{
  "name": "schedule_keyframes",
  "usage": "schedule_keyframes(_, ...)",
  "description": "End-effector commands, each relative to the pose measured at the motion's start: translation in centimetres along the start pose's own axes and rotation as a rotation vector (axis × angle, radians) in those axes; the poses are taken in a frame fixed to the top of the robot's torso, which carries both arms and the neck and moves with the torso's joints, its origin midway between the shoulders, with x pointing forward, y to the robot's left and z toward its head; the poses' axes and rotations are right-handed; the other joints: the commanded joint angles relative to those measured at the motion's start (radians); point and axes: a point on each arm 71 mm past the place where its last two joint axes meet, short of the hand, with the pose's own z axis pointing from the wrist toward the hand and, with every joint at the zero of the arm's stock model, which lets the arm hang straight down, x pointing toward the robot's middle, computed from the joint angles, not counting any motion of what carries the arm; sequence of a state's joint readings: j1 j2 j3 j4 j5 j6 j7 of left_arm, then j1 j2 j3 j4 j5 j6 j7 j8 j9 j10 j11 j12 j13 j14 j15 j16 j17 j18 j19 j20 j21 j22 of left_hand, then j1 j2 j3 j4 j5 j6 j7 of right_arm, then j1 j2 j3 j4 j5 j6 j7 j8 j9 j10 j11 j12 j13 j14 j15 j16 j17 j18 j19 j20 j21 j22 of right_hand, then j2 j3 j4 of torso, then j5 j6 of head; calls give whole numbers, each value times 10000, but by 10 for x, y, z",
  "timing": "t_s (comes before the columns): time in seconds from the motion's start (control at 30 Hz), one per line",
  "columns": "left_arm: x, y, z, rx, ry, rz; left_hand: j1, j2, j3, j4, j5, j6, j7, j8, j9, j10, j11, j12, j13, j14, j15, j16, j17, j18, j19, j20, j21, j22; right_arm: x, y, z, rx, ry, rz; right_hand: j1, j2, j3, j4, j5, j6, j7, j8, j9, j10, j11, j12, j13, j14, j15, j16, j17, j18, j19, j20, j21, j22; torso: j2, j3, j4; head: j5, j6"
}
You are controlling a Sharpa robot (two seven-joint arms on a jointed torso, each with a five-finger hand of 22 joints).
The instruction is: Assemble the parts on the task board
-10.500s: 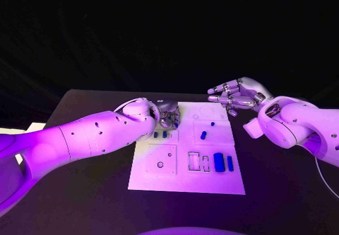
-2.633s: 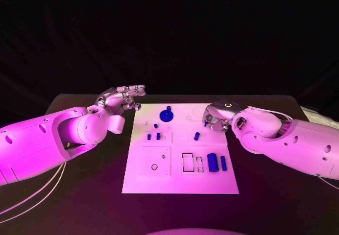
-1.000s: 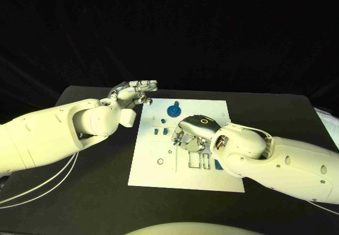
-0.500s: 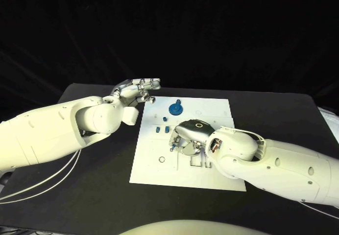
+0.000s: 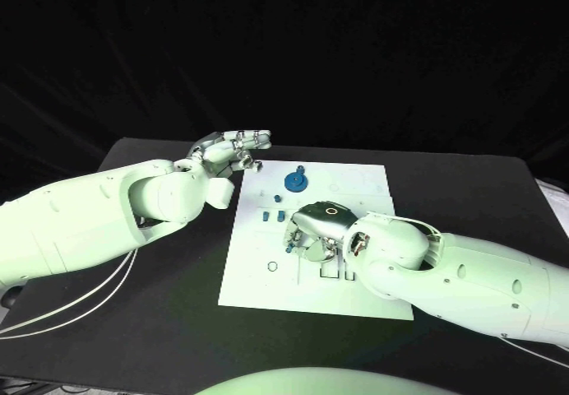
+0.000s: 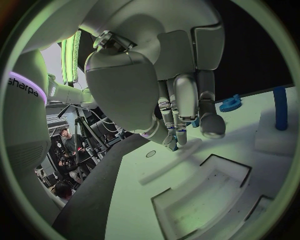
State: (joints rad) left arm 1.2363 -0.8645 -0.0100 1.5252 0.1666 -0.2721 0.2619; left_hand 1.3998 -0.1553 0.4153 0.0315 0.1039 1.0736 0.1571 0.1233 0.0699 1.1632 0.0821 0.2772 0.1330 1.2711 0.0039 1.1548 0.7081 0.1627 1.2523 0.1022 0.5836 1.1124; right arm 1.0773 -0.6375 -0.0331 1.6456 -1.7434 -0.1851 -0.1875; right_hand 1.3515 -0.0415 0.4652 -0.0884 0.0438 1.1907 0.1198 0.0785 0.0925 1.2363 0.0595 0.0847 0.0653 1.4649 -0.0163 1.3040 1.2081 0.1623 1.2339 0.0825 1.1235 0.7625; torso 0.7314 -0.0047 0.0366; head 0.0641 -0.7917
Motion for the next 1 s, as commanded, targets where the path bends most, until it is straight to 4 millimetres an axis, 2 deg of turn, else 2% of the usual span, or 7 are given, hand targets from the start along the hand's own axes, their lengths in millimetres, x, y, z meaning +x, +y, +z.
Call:
schedule_keyframes(0.03, 3, 0, 0, 21, 255, -10, -34, 35, -57, -21, 14, -55, 11, 38, -15, -52, -12, 48, 10, -62, -20, -33, -10, 107, -78, 1, -61, -9, 5, 0, 1, 5, 414, -294, 38, 74, 65, -9, 47, 17, 32, 39, 9, 35, 3, -49, -5, 471, -67, 34, 8, -170, 61, -8, 32, 4, -9, -1, 3, 16, -23)
schedule_keyframes(0.37, 3, -1, 0, 91, 241, 104, -91, 39, -119, 4, -5, -81, 23, 57, -12, -104, 1, 112, 37, -78, -5, -43, -40, 109, -79, 16, -117, -45, 10, 2, 5, 129, 738, -704, -9, 42, 77, 1, 45, -36, 53, 5, 7, -14, 30, -102, -12, 470, -44, 43, 11, -170, 50, 5, 30, -13, -10, 0, 2, 48, -41)
schedule_keyframes(0.43, 3, -1, 0, 76, 244, 95, -97, 36, -128, 6, -9, -83, 22, 59, -11, -108, 2, 118, 39, -79, -4, -43, -42, 111, -81, 18, -128, -51, 11, 2, 6, 145, 735, -706, -169, -92, 19, 62, 32, -251, 134, -112, -37, -274, 124, -234, -43, 473, 22, 67, 34, -174, 25, 36, 11, -53, -11, -3, 4, 52, -42)
schedule_keyframes(0.5, 3, -1, 0, 67, 242, 89, -97, 36, -128, 6, -9, -83, 22, 59, -11, -108, 2, 118, 39, -79, -4, -43, -42, 111, -81, 18, -128, -51, 11, 2, 6, 158, 739, -680, -435, -334, -122, 174, 30, -672, 286, -202, -136, -732, 276, -268, -55, 463, 136, 62, 16, -175, -32, 114, -49, -158, -13, -5, 1, 66, -41)
schedule_keyframes(0.57, 3, -1, 0, 66, 231, 88, -97, 36, -128, 6, -9, -83, 22, 59, -11, -108, 2, 118, 39, -79, -4, -43, -42, 111, -81, 18, -128, -51, 11, 2, 6, 176, 713, -658, -647, -594, -330, 253, 20, -1049, 405, -203, -222, -1113, 388, -261, -54, 441, 226, 32, -32, -145, -118, 180, -154, -334, -10, -2, 1, 71, -43)
schedule_keyframes(0.63, 3, -1, 0, 65, 217, 89, -113, 31, -152, 12, -21, -89, 22, 64, -10, -119, 4, 138, 47, -84, -2, -48, -56, 112, -80, 21, -144, -61, 11, 2, 6, 190, 626, -621, -753, -740, -586, 325, 44, -1360, 462, -173, -266, -1577, 463, -220, -35, 409, 304, -3, -85, -105, -217, 260, -278, -520, -11, 0, 0, 70, -42)
schedule_keyframes(1.0, 2, 0, 1, 49, 201, 90, -248, 23, -331, 89, -129, -131, 26, 101, -6, -205, 12, 250, 90, -98, 13, -56, -106, 121, -70, 40, -246, -129, -2, -1, -6, 325, -1005, -153, -577, -884, -1202, 358, 134, -1499, 479, -125, -229, -2031, 509, -21, 12, 347, 361, -99, -256, -30, -372, 385, -474, -793, -14, 15, -4, 43, -2)
